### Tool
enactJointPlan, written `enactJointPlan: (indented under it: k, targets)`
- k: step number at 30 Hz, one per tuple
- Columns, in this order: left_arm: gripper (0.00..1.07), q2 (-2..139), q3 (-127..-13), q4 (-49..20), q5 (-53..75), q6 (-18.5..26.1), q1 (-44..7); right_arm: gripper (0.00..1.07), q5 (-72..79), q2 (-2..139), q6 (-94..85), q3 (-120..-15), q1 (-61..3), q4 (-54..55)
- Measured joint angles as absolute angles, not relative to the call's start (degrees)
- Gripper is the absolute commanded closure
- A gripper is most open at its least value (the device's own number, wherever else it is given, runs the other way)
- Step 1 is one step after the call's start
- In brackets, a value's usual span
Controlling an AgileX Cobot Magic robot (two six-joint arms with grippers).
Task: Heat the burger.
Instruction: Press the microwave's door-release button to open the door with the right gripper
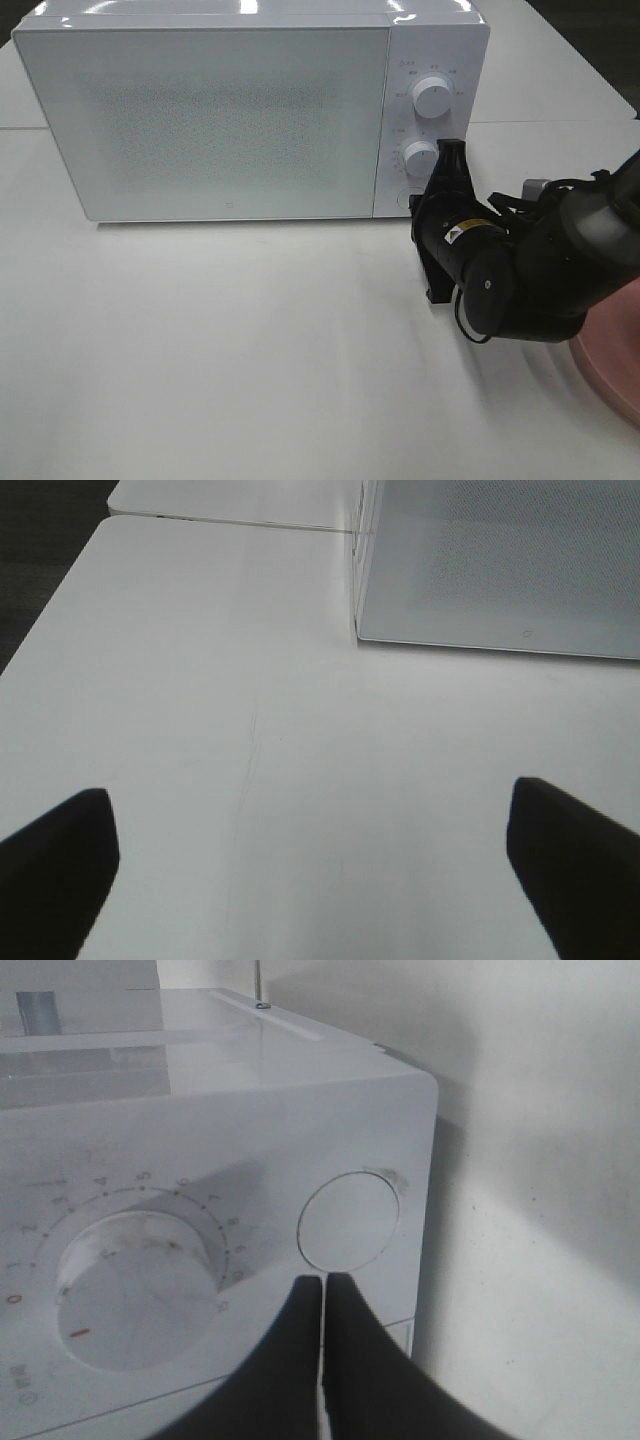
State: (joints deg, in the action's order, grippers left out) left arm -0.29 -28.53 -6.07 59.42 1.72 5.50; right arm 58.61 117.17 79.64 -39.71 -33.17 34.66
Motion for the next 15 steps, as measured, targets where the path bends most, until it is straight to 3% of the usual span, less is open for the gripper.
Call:
enactJointPlan:
  k: [15]
  targets:
    - [0.09, -0.29, -28.53, -6.07, 59.42, 1.72, 5.5, 1.07, 57.07, 121.12, 80.84, -45.15, -29.91, 33.06]
